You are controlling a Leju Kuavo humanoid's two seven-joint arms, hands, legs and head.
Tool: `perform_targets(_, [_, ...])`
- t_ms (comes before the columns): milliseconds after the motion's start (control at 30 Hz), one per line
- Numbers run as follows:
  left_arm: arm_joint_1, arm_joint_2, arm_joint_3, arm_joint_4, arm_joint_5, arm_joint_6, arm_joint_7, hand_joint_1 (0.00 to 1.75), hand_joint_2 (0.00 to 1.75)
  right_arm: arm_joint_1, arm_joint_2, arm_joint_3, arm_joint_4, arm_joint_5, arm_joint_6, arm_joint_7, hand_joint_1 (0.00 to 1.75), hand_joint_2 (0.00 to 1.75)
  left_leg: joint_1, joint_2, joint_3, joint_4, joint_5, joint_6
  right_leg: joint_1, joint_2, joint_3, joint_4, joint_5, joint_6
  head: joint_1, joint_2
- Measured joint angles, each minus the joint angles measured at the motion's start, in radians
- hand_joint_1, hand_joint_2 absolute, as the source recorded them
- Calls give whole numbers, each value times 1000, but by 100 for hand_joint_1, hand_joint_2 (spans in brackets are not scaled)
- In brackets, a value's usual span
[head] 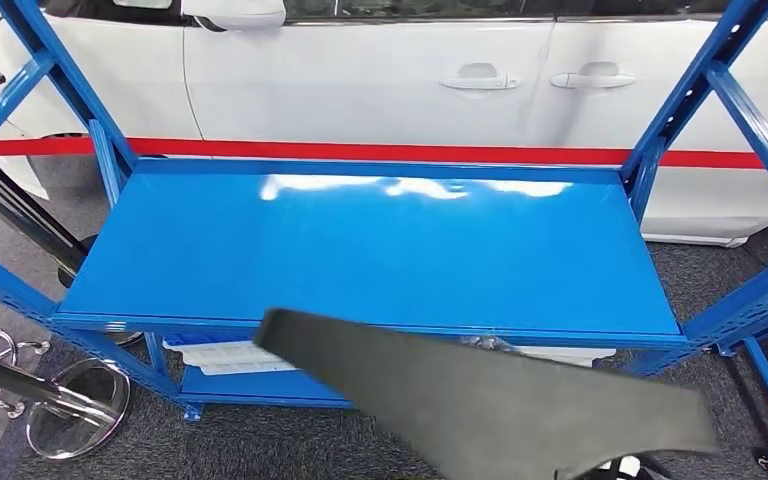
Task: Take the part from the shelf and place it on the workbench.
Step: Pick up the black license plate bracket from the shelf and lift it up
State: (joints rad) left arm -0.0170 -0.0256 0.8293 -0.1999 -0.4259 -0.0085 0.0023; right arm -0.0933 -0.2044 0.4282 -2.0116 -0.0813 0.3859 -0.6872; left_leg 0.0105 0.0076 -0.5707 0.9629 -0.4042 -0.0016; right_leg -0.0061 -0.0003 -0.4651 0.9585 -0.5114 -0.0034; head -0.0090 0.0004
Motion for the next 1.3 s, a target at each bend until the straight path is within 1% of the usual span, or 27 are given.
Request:
perform_targets(33, [-1, 4, 0, 0, -4, -1, -1, 0, 175, -5, -1, 12, -2, 16, -10, -2, 175, 175, 1, 0, -4, 3, -3, -6, -1, -2, -6, -2, 8, -7, 0, 0])
perform_targets(100, [-2, 12, 0, 0, -10, -2, -3, 0, 175, -17, -5, 35, -4, 36, -23, -4, 175, 175, 3, -2, -27, 51, -57, -15, -5, -6, -24, -8, 26, -25, 0, 0])
perform_targets(167, [-3, 21, 0, 0, -14, -3, -5, 0, 175, -28, -8, 54, -5, 44, -31, -6, 175, 175, 5, -2, -70, 176, -151, -22, -3, -8, -48, -5, 43, -36, 0, 0])
perform_targets(200, [-3, 24, 0, 0, -15, -4, -6, 0, 175, -33, -10, 63, -5, 46, -33, -7, 175, 175, 5, -2, -88, 243, -183, -24, -1, -9, -60, -3, 50, -37, 0, 0])
perform_targets(233, [-4, 27, 0, 0, -17, -5, -7, 0, 175, -39, -13, 73, -5, 48, -34, -7, 175, 175, 5, -2, -95, 287, -194, -25, 1, -8, -72, 0, 59, -37, 0, 0])
perform_targets(267, [-4, 28, 0, 0, -20, -6, -8, 0, 175, -45, -17, 81, -5, 47, -34, -8, 175, 175, 5, -3, -84, 297, -184, -25, 2, -4, -83, 3, 65, -35, 0, 0])
perform_targets(300, [-4, 29, 0, 0, -22, -7, -10, 0, 175, -51, -20, 89, -5, 45, -33, -8, 175, 175, 5, -5, -53, 264, -157, -22, 3, 0, -92, 5, 72, -33, 0, 0])
perform_targets(333, [-4, 31, 0, 0, -24, -9, -12, 0, 175, -57, -22, 94, -5, 43, -32, -7, 175, 175, 4, -14, -4, 195, -126, -16, 3, 6, -99, 6, 78, -30, 0, 0])
perform_targets(400, [-4, 36, 0, 0, -26, -12, -16, 0, 175, -69, -25, 104, -5, 37, -28, -5, 175, 175, 3, -45, 95, 39, -95, -3, 5, 18, -110, 7, 90, -23, 0, 0])
perform_targets(467, [-4, 41, 0, 0, -27, -14, -18, 0, 175, -81, -27, 112, -5, 32, -25, -2, 175, 175, -1, -61, 135, -31, -96, 5, 3, 31, -120, 7, 107, -13, 0, 0])
perform_targets(533, [-5, 42, 0, 0, -27, -14, -20, 0, 175, -87, -30, 119, -5, 26, -24, 1, 175, 175, 0, -44, 128, -42, -84, 13, 3, 44, -130, 5, 118, 0, 0, 0])
perform_targets(567, [-6, 43, 0, 0, -27, -14, -21, 0, 175, -89, -31, 121, -5, 23, -24, 2, 175, 175, 3, -34, 122, -46, -76, 20, 5, 41, -139, 15, 106, 5, 0, 0])
perform_targets(633, [-8, 43, 0, 0, -28, -15, -23, 0, 175, -95, -33, 124, -5, 16, -25, 5, 175, 175, 7, -15, 103, -49, -60, 33, 4, 22, -171, 93, 29, 13, 1, 0])
perform_targets(700, [-8, 43, 0, 0, -28, -16, -24, 0, 175, -98, -33, 127, -4, 9, -28, 10, 175, 175, 5, -3, 76, -38, -49, 38, 0, 9, -211, 232, -61, 20, 2, 0])
perform_targets(733, [-8, 43, 0, 0, -28, -16, -24, 0, 175, -98, -33, 128, -3, 6, -29, 13, 175, 175, 5, 2, 61, -31, -43, 37, -2, 7, -221, 289, -80, 23, 2, 0])
perform_targets(767, [-8, 43, 0, 0, -28, -16, -25, 0, 175, -98, -33, 129, -2, 3, -30, 15, 175, 175, 5, 6, 46, -23, -38, 36, -4, 6, -219, 319, -76, 25, 2, 0])
perform_targets(800, [-9, 43, 0, 0, -28, -16, -25, 0, 175, -98, -33, 130, -1, 1, -30, 17, 175, 175, 5, 8, 32, -16, -33, 35, -5, 6, -200, 314, -54, 26, 2, 0])
perform_targets(867, [-9, 43, 0, 0, -29, -16, -25, 0, 175, -98, -34, 133, 1, -2, -28, 19, 175, 175, 5, 10, 10, -7, -23, 29, -6, 5, -114, 210, -5, 21, 2, 0])
perform_targets(933, [-9, 42, 0, 0, -31, -15, -26, 0, 175, -99, -34, 137, 1, -5, -26, 21, 175, 175, 3, 9, 0, -2, -11, 20, -1, 4, -14, 63, 2, 10, 2, 0])
perform_targets(1000, [-9, 42, 1, 0, -31, -15, -26, 0, 175, -101, -34, 139, 1, -9, -23, 26, 175, 175, 2, 8, -7, -1, 4, 7, 4, 4, 24, -5, -7, 2, 2, 0])
perform_targets(1067, [-8, 43, 4, 0, -33, -14, -27, 0, 175, -101, -34, 140, 4, -13, -17, 34, 175, 175, 2, 6, -19, 5, -1, -5, -2, 1, 17, -16, 2, -7, 1, 0])
perform_targets(1100, [-8, 43, 6, 0, -34, -13, -27, 0, 175, -101, -33, 141, 6, -14, -15, 37, 175, 175, 2, 4, -29, 25, -25, -10, -5, -1, 9, -19, 9, -14, 1, 0])
perform_targets(1133, [-7, 44, 8, 0, -35, -13, -27, 0, 175, -101, -33, 141, 9, -15, -12, 39, 175, 175, 2, 3, -45, 68, -66, -15, -7, -3, -1, -20, 17, -20, 1, 0])
perform_targets(1200, [-6, 45, 12, 0, -35, -13, -27, 0, 175, -101, -33, 142, 14, -17, -9, 40, 175, 175, 4, 1, -87, 203, -157, -22, -4, -6, -29, -7, 29, -28, 1, 0])
perform_targets(1233, [-6, 46, 13, 0, -35, -13, -27, 0, 175, -100, -33, 142, 16, -17, -9, 40, 175, 175, 4, 1, -102, 267, -181, -25, -3, -7, -44, 1, 35, -28, 1, 0])
perform_targets(1267, [-6, 46, 15, 0, -35, -13, -27, 0, 175, -99, -33, 143, 18, -17, -9, 40, 175, 175, 4, 1, -104, 301, -181, -26, -3, -7, -57, 7, 40, -27, 1, 0])
perform_targets(1300, [-5, 46, 15, 0, -35, -13, -27, 0, 175, -98, -33, 143, 19, -17, -9, 40, 175, 175, 4, 1, -89, 299, -161, -27, -3, -7, -69, 12, 46, -26, 1, 0])
